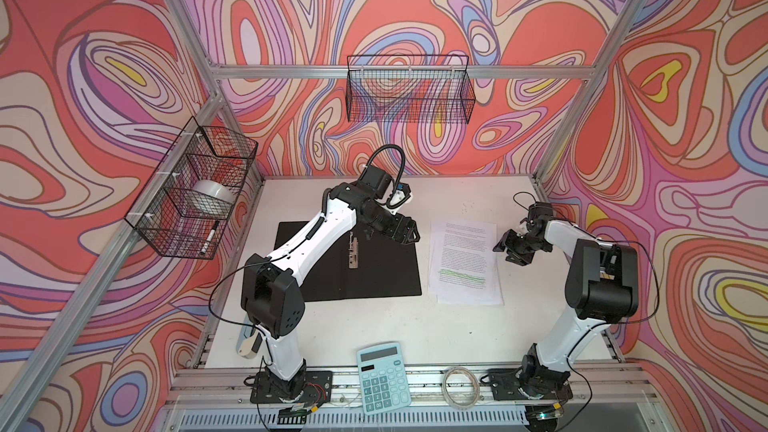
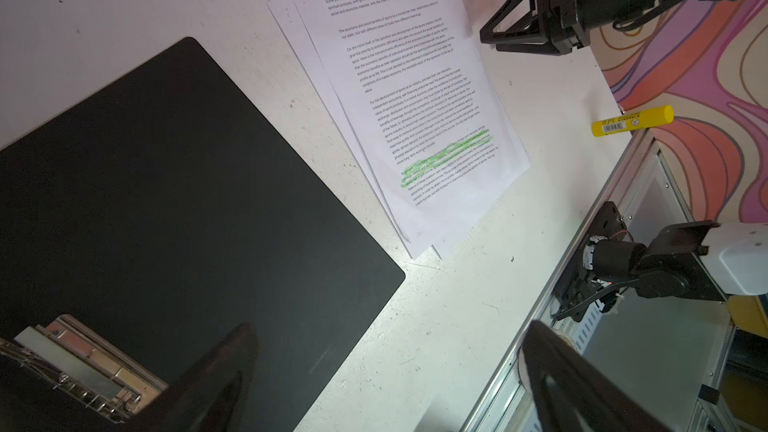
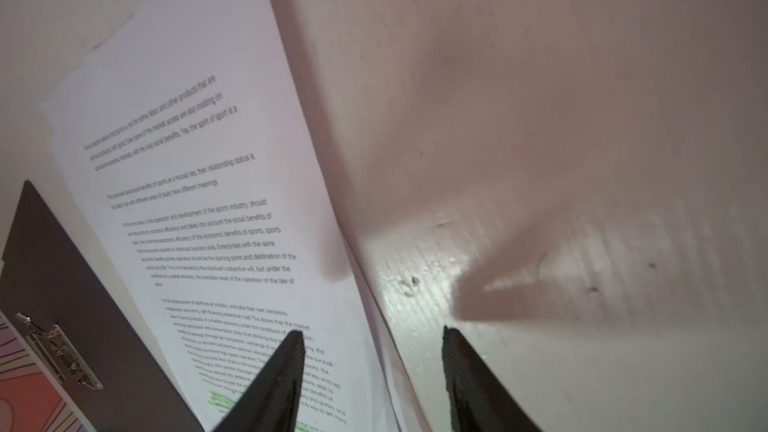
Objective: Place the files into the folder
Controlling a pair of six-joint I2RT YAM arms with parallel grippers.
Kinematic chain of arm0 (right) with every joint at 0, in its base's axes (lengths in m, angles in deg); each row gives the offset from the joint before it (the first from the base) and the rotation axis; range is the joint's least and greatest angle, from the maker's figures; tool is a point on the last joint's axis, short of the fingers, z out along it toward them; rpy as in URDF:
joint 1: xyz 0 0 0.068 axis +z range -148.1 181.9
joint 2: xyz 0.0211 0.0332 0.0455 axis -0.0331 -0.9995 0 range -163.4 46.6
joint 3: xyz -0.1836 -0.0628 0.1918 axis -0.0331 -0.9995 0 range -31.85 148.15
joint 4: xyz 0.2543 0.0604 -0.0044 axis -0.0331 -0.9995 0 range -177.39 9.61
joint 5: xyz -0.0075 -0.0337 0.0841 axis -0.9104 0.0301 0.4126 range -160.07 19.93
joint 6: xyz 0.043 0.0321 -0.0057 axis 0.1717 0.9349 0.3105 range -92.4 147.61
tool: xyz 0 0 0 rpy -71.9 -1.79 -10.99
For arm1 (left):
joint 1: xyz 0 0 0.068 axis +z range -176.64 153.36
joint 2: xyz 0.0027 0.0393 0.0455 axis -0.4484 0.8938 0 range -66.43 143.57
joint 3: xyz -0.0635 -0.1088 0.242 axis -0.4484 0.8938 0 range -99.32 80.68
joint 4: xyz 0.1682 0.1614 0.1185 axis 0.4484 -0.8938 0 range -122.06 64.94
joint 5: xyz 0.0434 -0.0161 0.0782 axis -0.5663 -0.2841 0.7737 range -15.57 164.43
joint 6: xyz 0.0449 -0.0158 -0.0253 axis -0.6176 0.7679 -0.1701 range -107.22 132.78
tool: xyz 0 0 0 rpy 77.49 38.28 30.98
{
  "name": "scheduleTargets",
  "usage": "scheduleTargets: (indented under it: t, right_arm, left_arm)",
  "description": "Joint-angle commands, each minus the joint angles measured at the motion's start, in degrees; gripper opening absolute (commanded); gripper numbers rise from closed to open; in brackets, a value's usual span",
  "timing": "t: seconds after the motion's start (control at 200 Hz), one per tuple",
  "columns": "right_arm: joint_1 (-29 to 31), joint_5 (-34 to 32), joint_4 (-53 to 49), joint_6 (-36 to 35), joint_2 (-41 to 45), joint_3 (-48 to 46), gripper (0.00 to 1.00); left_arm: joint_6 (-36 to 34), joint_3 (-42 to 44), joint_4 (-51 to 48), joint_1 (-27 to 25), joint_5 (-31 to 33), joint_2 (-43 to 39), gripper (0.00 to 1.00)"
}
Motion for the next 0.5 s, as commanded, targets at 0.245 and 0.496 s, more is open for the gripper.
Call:
scheduleTargets:
  t: [0.245,0.496]
  right_arm:
    - [-1.1,9.0,5.0,-1.4,-4.4,-0.1,0.53]
    - [-1.7,13.3,10.1,0.4,-5.0,-2.3,0.49]
  left_arm:
    - [0.1,1.6,0.6,-0.7,1.1,-0.4,1.0]
    - [0.5,4.2,1.8,-0.7,1.1,-2.0,1.0]
